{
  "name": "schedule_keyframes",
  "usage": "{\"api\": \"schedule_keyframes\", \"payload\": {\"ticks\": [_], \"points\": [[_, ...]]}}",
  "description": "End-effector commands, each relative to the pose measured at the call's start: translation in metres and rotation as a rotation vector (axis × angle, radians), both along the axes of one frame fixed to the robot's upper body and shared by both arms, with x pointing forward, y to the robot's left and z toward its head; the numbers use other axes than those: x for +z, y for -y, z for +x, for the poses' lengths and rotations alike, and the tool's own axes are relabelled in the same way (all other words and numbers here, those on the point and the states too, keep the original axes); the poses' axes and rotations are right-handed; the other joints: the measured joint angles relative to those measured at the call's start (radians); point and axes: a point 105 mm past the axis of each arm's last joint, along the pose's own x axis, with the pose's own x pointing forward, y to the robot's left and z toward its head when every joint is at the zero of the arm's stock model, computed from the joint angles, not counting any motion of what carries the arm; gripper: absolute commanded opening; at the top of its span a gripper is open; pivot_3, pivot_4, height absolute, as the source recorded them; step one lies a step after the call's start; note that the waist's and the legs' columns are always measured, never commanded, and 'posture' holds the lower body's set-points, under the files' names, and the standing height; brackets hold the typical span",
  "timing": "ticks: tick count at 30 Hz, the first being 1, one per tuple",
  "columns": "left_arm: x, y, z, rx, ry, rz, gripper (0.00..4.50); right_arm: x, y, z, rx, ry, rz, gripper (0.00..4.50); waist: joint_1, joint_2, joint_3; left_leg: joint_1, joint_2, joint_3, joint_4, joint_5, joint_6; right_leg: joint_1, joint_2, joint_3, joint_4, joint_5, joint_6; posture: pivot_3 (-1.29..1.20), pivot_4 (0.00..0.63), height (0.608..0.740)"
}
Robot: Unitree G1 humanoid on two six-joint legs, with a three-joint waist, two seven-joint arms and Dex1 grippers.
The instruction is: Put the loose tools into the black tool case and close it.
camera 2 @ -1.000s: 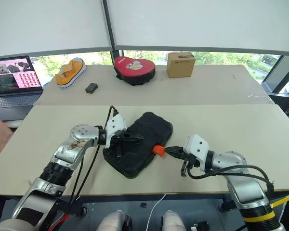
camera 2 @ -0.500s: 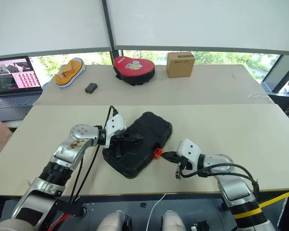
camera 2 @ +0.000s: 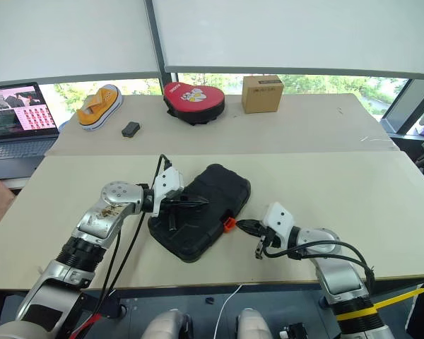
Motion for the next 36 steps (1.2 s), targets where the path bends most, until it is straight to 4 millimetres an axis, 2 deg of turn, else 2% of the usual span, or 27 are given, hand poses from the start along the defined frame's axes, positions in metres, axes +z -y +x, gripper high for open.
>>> {"api": "schedule_keyframes", "payload": {"ticks": [1, 6, 9, 13, 16, 22, 28, 36], "points": [[-0.058, -0.017, -0.012, 0.061, -0.200, 0.128, 0.10, 0.022, -0.009, 0.002, 0.008, 0.089, 0.075, 0.00, 0.001, 0.000, 0.000, 0.000, 0.000, 0.000, 0.000, 0.000, 0.000, 0.000, 0.000, 0.000, 0.000, 0.000, 0.000, 0.00, 0.150, 0.740], [-0.058, -0.018, -0.011, 0.064, -0.199, 0.129, 0.10, 0.016, 0.002, -0.003, -0.010, 0.036, 0.035, 0.00, 0.002, 0.000, 0.000, -0.001, 0.000, 0.000, -0.001, 0.000, 0.000, 0.000, -0.001, 0.000, -0.002, -0.001, -0.001, 0.00, 0.150, 0.740], [-0.059, -0.020, -0.012, 0.066, -0.202, 0.134, 0.10, 0.006, 0.014, -0.011, -0.022, -0.014, -0.023, 0.00, 0.004, 0.001, 0.000, -0.001, 0.000, 0.000, -0.001, 0.000, 0.000, 0.000, -0.001, 0.000, -0.003, -0.003, -0.006, 0.00, 0.150, 0.740], [-0.060, -0.020, -0.014, 0.066, -0.207, 0.134, 0.10, -0.009, 0.017, -0.018, -0.030, -0.094, -0.079, 0.00, 0.001, 0.001, -0.001, -0.001, 0.001, 0.000, -0.003, 0.000, 0.000, 0.001, -0.001, 0.000, -0.007, -0.003, -0.007, 0.00, 0.150, 0.740], [-0.060, -0.019, -0.015, 0.063, -0.208, 0.132, 0.10, -0.022, 0.014, -0.020, -0.020, -0.141, -0.121, 0.00, 0.001, 0.001, -0.001, -0.001, 0.001, 0.000, -0.003, 0.000, 0.000, 0.001, -0.001, 0.000, -0.008, -0.002, -0.007, 0.00, 0.150, 0.740], [-0.061, -0.017, -0.015, 0.058, -0.210, 0.132, 0.10, -0.028, -0.007, -0.008, -0.010, -0.127, -0.081, 0.00, 0.001, 0.000, 0.000, -0.001, 0.000, 0.000, -0.004, 0.000, 0.000, 0.000, 0.000, 0.000, -0.009, -0.002, -0.007, 0.00, 0.150, 0.740], [-0.061, -0.017, -0.016, 0.058, -0.212, 0.135, 0.10, -0.018, -0.017, -0.006, 0.013, -0.103, 0.029, 0.00, 0.002, 0.003, -0.001, -0.002, 0.000, 0.000, -0.004, 0.000, 0.000, 0.000, -0.001, 0.000, -0.010, -0.002, -0.007, 0.00, 0.150, 0.740], [-0.062, -0.018, -0.017, 0.062, -0.219, 0.134, 0.10, 0.010, -0.014, -0.009, -0.020, -0.050, 0.201, 0.00, 0.000, 0.002, -0.001, -0.002, 0.001, 0.000, -0.004, 0.000, 0.000, 0.000, -0.001, 0.001, -0.009, -0.002, -0.006, 0.00, 0.150, 0.740]]}}
